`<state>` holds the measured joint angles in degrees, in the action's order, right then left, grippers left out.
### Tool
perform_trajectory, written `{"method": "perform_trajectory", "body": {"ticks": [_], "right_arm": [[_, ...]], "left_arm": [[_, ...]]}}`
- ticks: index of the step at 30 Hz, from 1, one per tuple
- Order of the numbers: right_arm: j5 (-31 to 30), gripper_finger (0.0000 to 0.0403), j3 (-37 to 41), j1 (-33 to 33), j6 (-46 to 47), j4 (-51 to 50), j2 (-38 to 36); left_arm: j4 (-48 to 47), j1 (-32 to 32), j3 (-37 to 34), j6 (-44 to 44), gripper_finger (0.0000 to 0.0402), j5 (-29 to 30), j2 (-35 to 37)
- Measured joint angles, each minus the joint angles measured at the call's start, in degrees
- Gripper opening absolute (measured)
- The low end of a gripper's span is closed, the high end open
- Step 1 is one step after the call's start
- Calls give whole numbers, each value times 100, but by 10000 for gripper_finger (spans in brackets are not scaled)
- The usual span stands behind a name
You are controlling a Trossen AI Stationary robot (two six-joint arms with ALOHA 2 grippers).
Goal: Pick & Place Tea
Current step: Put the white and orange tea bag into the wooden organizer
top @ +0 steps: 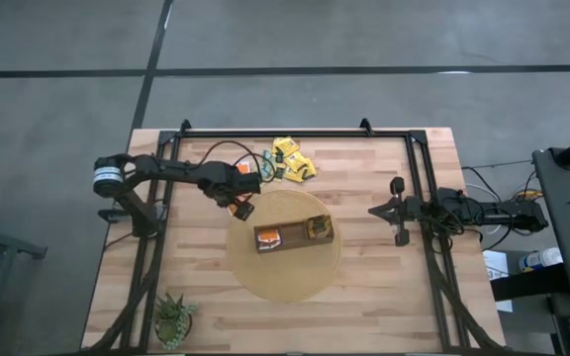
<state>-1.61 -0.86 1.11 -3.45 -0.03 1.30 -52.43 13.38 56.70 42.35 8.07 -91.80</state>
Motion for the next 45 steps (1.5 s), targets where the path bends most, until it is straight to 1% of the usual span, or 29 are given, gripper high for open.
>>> {"method": "perform_trajectory", "body": {"ticks": [4, 7, 10, 14, 17, 20, 24, 27, 32, 36, 45], "right_arm": [[0, 8, 0, 2, -2, -2, 0], [0, 9, 0, 1, -1, 0, 0], [0, 8, 0, 1, -1, 0, 0], [0, 8, 0, 1, -2, 0, -2], [0, 8, 0, -1, -1, -1, -2], [0, 9, 0, -1, -2, 0, -2], [0, 9, 0, -1, -2, 0, -2], [1, 9, 1, -1, -2, 0, -2], [2, 8, 0, -1, 0, 0, -2], [0, 9, 0, -1, -2, 0, -2], [0, 8, 0, 0, -2, 0, -3]], "left_arm": [[205, 17, 1, -408, 394, 343, 1], [355, 116, -1, -536, 394, 356, 1], [427, 256, -40, -472, 394, 213, 1], [647, 435, -220, -534, 394, -119, -1], [1056, 495, -431, -824, 394, -338, 0], [1437, 558, -644, -890, 394, -521, 1], [1607, 613, -770, -890, 386, -666, 10], [1578, 615, -760, -892, 363, -680, 12], [1436, 613, -603, -892, 308, -798, -6], [1252, 606, -347, -905, 268, -805, -8], [618, 522, 371, -982, 203, -760, -8]]}}
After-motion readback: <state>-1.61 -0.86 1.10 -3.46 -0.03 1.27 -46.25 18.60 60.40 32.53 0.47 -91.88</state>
